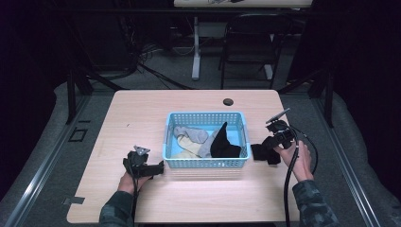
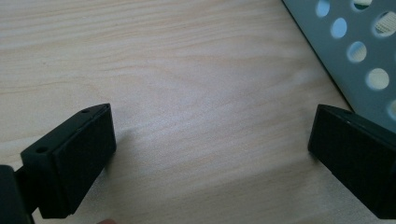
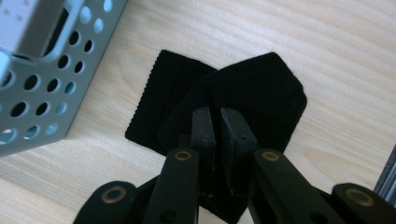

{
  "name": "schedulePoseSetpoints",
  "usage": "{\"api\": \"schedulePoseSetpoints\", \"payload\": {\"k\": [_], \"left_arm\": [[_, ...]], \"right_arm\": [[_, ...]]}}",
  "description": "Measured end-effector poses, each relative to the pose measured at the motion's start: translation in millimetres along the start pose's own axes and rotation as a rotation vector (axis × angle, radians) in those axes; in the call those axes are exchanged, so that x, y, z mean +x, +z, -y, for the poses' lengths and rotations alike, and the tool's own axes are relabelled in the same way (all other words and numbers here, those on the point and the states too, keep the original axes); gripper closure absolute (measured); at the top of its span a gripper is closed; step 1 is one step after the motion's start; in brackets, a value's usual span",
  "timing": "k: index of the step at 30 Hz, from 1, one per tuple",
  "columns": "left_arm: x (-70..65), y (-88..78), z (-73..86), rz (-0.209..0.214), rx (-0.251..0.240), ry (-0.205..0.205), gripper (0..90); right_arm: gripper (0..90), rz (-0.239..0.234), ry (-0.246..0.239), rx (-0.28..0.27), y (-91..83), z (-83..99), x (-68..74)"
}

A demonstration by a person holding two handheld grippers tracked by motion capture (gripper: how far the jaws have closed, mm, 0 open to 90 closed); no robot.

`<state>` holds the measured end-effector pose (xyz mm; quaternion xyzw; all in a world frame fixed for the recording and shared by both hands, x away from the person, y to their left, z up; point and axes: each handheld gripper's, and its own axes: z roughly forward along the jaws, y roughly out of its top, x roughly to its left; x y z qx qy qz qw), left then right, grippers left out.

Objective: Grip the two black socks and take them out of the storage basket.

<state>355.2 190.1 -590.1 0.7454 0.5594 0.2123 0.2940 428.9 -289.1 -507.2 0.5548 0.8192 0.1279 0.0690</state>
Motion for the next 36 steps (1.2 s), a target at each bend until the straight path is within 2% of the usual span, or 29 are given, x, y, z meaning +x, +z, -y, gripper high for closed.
{"api": "schedulePoseSetpoints", "payload": {"k": [1, 3, 4, 5, 8, 11, 12, 14, 16, 18, 19, 23, 25, 29, 30, 33, 36], "left_arm": [[0.0, 0.0, 0.0, 0.0, 0.0, 0.0, 0.7], [0.0, 0.0, 0.0, 0.0, 0.0, 0.0, 0.8], [0.0, 0.0, 0.0, 0.0, 0.0, 0.0, 0.8], [0.0, -0.1, 0.0, 0.0, 0.001, 0.0, 0.8], [0.0, -0.1, 0.0, 0.0, 0.0, 0.0, 0.8], [0.0, 0.0, 0.0, 0.0, 0.0, 0.0, 0.8], [0.0, 0.0, 0.0, 0.0, 0.0, 0.0, 0.8], [0.0, 0.0, 0.0, 0.0, 0.0, 0.0, 0.8], [0.0, 0.0, 0.0, 0.0, 0.0, 0.0, 0.8], [0.0, 0.0, 0.0, 0.0, 0.0, 0.0, 0.7], [0.0, 0.0, 0.0, 0.0, 0.0, 0.0, 0.7], [0.1, 0.0, 0.0, 0.0, 0.0, 0.0, 0.8], [0.0, 0.0, 0.0, 0.001, 0.0, -0.001, 0.7], [0.1, 0.1, 0.0, 0.0, 0.0, -0.001, 0.7], [0.1, 0.1, 0.0, 0.0, 0.0, -0.001, 0.7], [0.1, 0.1, 0.0, 0.001, 0.0, 0.0, 0.7], [0.1, 0.0, 0.0, 0.001, 0.0, 0.0, 0.7]], "right_arm": [[83.0, -0.002, 0.017, -0.014, 2.1, 1.0, 0.5], [74.2, -0.008, 0.026, -0.019, 2.6, 1.8, -1.6], [74.2, -0.008, 0.026, -0.019, 2.6, 1.8, -1.6], [68.7, -0.016, 0.006, -0.003, -0.6, 1.1, -3.5], [48.7, -0.038, 0.018, -0.047, -9.7, 1.6, -2.7], [29.8, -0.053, -0.004, -0.066, -24.9, -0.2, -1.3], [24.9, -0.053, 0.0, -0.084, -30.3, -0.7, 0.2], [15.9, -0.064, -0.026, -0.111, -46.4, -4.7, 5.9], [15.0, -0.073, -0.038, -0.118, -51.8, -6.6, 8.5], [13.6, -0.085, -0.054, -0.15, -61.8, -10.7, 14.3], [11.8, -0.089, -0.082, -0.164, -70.5, -15.7, 18.7], [8.3, -0.104, -0.109, -0.173, -79.7, -27.5, 28.3], [7.6, -0.109, -0.121, -0.176, -81.1, -30.7, 30.8], [2.4, -0.111, -0.163, -0.166, -83.2, -47.3, 49.4], [2.4, -0.111, -0.163, -0.166, -83.2, -47.3, 49.4], [1.1, -0.13, -0.19, -0.159, -78.5, -59.5, 63.8], [1.5, -0.141, -0.199, -0.148, -74.0, -65.7, 68.5]]}}
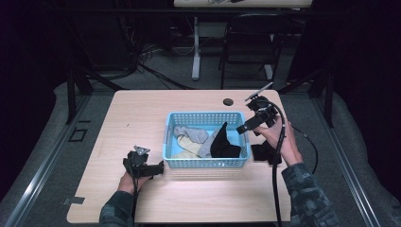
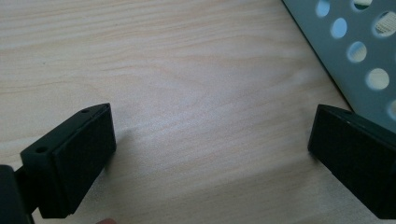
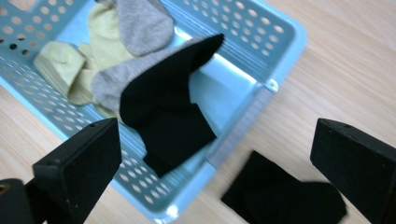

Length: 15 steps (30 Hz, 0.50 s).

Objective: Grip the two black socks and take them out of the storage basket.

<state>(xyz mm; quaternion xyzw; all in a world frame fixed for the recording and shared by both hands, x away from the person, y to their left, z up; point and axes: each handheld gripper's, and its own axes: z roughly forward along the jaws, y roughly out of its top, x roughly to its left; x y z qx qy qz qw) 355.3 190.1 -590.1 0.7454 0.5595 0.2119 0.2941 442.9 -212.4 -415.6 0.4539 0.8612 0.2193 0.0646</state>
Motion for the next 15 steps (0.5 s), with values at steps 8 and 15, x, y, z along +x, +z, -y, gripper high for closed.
{"api": "schedulePoseSetpoints", "payload": {"k": [8, 15], "left_arm": [[0.0, 0.0, 0.0, 0.0, 0.0, 0.0, 0.7], [0.1, 0.0, 0.0, 0.001, 0.0, 0.0, 0.7]], "right_arm": [[4.1, -0.065, -0.01, 0.026, 28.2, -16.8, 12.4], [5.4, -0.079, -0.025, 0.066, 56.4, -26.8, 27.5]]}}
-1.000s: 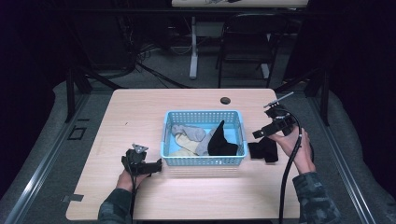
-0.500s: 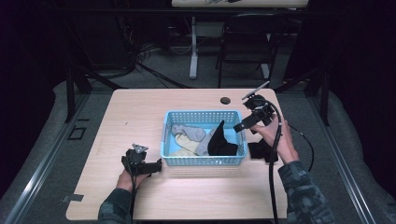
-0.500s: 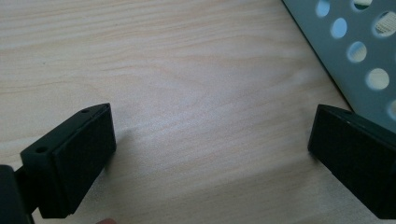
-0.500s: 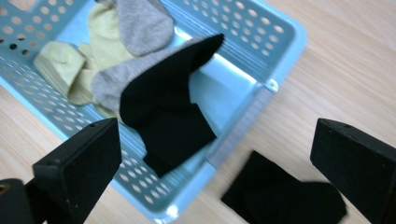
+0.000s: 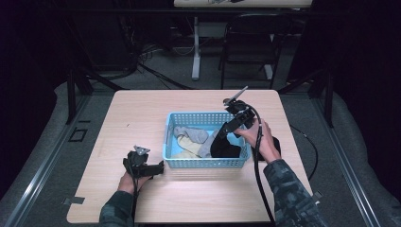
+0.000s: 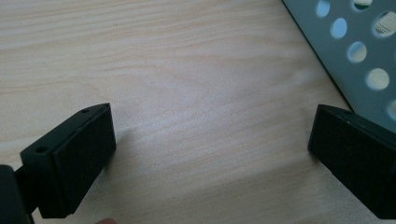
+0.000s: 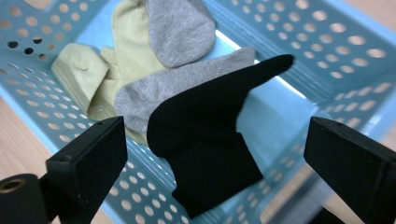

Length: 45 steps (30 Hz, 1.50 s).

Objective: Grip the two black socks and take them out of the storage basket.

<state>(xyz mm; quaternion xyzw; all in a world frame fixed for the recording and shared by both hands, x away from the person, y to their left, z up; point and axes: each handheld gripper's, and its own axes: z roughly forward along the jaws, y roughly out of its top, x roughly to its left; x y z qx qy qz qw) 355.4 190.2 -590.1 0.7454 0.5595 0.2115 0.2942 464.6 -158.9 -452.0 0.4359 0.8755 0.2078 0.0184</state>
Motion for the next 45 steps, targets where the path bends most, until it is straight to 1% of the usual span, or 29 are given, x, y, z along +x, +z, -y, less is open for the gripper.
{"api": "schedulePoseSetpoints", "payload": {"k": [1, 2, 3, 4, 5, 7, 8, 9, 11, 14, 16, 18, 19, 20, 22, 24, 25, 26, 27, 28, 29, 31, 33, 34, 35, 39, 42, 43, 45], "left_arm": [[-0.1, 0.0, 0.0, 0.0, -0.001, 0.0, 0.7], [0.0, 0.0, 0.0, 0.0, 0.0, 0.0, 0.7], [0.0, 0.0, 0.0, 0.0, 0.0, 0.0, 0.7], [0.0, 0.0, 0.0, 0.0, 0.0, 0.0, 0.7], [0.0, 0.0, 0.0, 0.0, 0.0, 0.0, 0.7], [0.0, 0.0, 0.0, 0.0, 0.0, 0.0, 0.7], [0.0, 0.1, 0.0, 0.0, 0.0, -0.001, 0.7], [-0.1, 0.2, -0.1, 0.0, -0.001, 0.0, 0.7], [-0.1, 0.2, -0.1, 0.0, -0.001, 0.0, 0.7], [-0.2, 0.1, -0.1, 0.0, -0.001, 0.0, 0.7], [-0.2, 0.1, -0.1, 0.0, -0.001, 0.0, 0.7], [-0.1, 0.1, -0.1, 0.0, -0.001, 0.0, 0.7], [-0.2, 0.1, -0.1, 0.0, -0.001, 0.0, 0.7], [-0.2, 0.1, -0.1, 0.0, -0.001, 0.0, 0.7], [-0.2, 0.1, -0.1, 0.0, -0.001, 0.0, 0.7], [-0.2, 0.1, -0.1, 0.0, -0.001, 0.0, 0.7], [-0.2, 0.1, -0.1, 0.0, -0.001, 0.0, 0.7], [-0.2, 0.1, -0.1, 0.0, -0.001, 0.0, 0.7], [-0.1, 0.1, -0.1, 0.0, -0.001, 0.0, 0.7], [-0.1, 0.1, -0.1, 0.0, -0.001, 0.0, 0.7], [-0.2, 0.1, -0.1, 0.0, -0.001, 0.0, 0.7], [-0.1, 0.1, -0.1, 0.0, 0.0, 0.0, 0.7], [-0.2, 0.1, -0.1, 0.0, -0.001, 0.0, 0.7], [-0.2, 0.1, -0.1, 0.0, -0.001, 0.0, 0.7], [-0.2, 0.1, -0.1, 0.0, -0.001, 0.0, 0.8], [-0.2, 0.1, -0.1, 0.0, -0.001, 0.0, 0.7], [-0.2, 0.1, -0.1, 0.0, -0.001, 0.0, 0.7], [-0.2, 0.1, 0.0, 0.0, -0.001, 0.0, 0.7], [-0.2, 0.1, -0.1, 0.0, -0.001, 0.0, 0.7]], "right_arm": [[5.7, 0.002, -0.006, 0.021, 3.9, -1.9, 0.7], [5.9, -0.011, -0.007, 0.039, 15.0, -4.8, 2.0], [5.9, -0.011, -0.007, 0.039, 15.0, -4.8, 2.0], [6.4, -0.022, 0.006, 0.045, 21.8, -6.4, 1.8], [6.4, -0.022, 0.006, 0.045, 21.8, -6.4, 1.8], [7.7, -0.015, 0.018, 0.049, 28.4, -7.5, 1.1], [9.2, -0.011, 0.027, 0.064, 33.7, -9.2, 0.2], [9.2, -0.011, 0.027, 0.064, 33.7, -9.2, 0.2], [12.0, -0.01, 0.021, 0.086, 39.4, -11.0, -0.4], [14.7, 0.004, 0.037, 0.119, 52.3, -13.2, 2.1], [15.3, 0.01, 0.038, 0.124, 54.3, -13.5, 2.4], [17.0, 0.009, 0.053, 0.133, 60.6, -13.5, 3.8], [17.8, 0.007, 0.045, 0.154, 61.2, -14.2, 3.5], [18.3, 0.011, 0.052, 0.16, 63.9, -14.1, 4.4], [24.3, 0.011, 0.054, 0.189, 69.6, -14.0, 5.7], [37.6, 0.021, 0.035, 0.219, 71.5, -14.6, 5.3], [37.6, 0.021, 0.035, 0.219, 71.5, -14.6, 5.3], [43.6, 0.026, 0.044, 0.22, 72.8, -14.1, 5.7], [53.8, 0.038, 0.036, 0.237, 73.2, -14.0, 5.5], [57.1, 0.039, 0.04, 0.232, 73.7, -13.4, 5.7], [65.4, 0.041, 0.03, 0.246, 72.4, -13.4, 5.5], [75.2, 0.036, 0.035, 0.234, 72.1, -11.3, 7.2], [82.4, 0.038, 0.015, 0.238, 69.3, -10.6, 7.5], [84.7, 0.038, 0.029, 0.21, 69.0, -8.9, 8.8], [85.2, 0.042, 0.015, 0.218, 66.3, -9.1, 8.5], [86.0, 0.043, 0.0, 0.198, 55.2, -6.9, 10.1], [86.2, 0.04, -0.003, 0.17, 44.3, -5.3, 11.1], [86.2, 0.038, 0.005, 0.148, 40.6, -4.5, 11.8], [86.3, 0.033, -0.001, 0.124, 32.1, -4.1, 12.0]]}}
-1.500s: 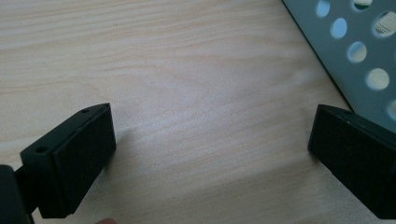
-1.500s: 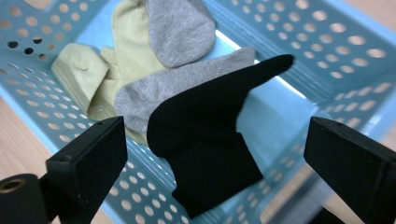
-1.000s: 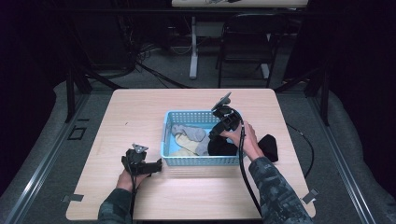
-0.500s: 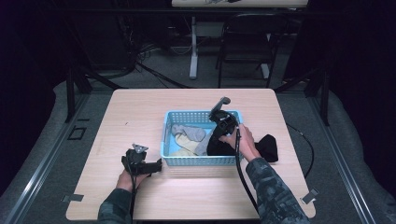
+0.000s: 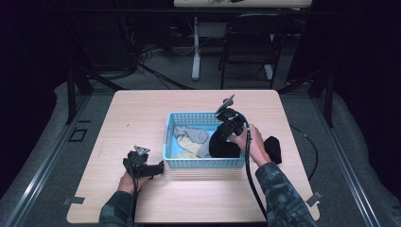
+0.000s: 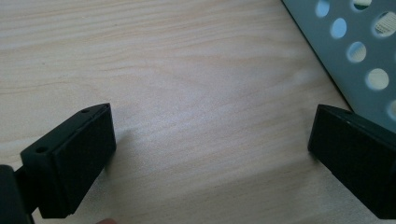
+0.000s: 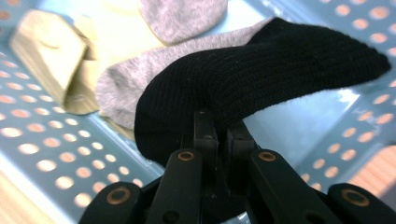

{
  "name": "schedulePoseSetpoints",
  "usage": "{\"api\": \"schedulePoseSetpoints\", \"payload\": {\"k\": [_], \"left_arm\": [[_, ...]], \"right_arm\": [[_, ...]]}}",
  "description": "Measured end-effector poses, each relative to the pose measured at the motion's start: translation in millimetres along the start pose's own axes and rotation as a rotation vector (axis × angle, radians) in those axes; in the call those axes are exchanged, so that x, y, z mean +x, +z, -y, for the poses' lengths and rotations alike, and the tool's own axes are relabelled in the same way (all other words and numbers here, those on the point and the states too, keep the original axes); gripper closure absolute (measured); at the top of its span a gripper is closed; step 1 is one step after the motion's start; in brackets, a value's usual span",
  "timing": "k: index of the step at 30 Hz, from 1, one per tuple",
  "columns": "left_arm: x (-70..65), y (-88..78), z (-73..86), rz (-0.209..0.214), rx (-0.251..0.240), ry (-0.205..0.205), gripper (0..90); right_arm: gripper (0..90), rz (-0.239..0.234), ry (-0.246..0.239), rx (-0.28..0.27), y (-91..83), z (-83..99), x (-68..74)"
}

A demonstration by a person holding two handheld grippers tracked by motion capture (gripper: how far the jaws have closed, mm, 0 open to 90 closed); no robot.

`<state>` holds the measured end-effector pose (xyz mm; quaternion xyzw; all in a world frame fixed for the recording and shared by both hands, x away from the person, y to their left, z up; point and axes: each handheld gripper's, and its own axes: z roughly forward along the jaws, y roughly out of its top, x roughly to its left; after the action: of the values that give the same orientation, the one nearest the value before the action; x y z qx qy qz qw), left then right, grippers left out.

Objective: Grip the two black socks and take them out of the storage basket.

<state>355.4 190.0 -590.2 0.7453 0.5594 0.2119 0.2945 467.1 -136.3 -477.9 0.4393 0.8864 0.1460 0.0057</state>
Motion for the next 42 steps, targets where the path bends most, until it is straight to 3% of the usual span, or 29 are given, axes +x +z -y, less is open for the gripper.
{"api": "schedulePoseSetpoints", "payload": {"k": [4, 6, 12, 21, 42], "left_arm": [[0.0, 0.0, 0.0, 0.0, 0.0, 0.0, 0.7], [0.0, 0.0, 0.0, 0.0, 0.0, 0.0, 0.7], [0.0, 0.0, 0.0, 0.0, 0.0, 0.001, 0.8], [0.0, 0.0, 0.0, 0.0, 0.0, 0.0, 0.7], [0.0, 0.0, 0.0, 0.0, 0.0, 0.0, 0.7]], "right_arm": [[86.3, -0.007, 0.005, -0.06, -17.2, 2.4, 3.3], [86.2, -0.008, -0.017, -0.064, -26.3, 2.1, 2.7], [86.2, -0.016, -0.018, -0.118, -45.0, 2.0, 5.9], [86.2, 0.011, -0.062, -0.162, -74.0, 1.0, 16.0], [86.2, 0.057, -0.069, -0.255, -130.5, 4.6, 15.6]]}}
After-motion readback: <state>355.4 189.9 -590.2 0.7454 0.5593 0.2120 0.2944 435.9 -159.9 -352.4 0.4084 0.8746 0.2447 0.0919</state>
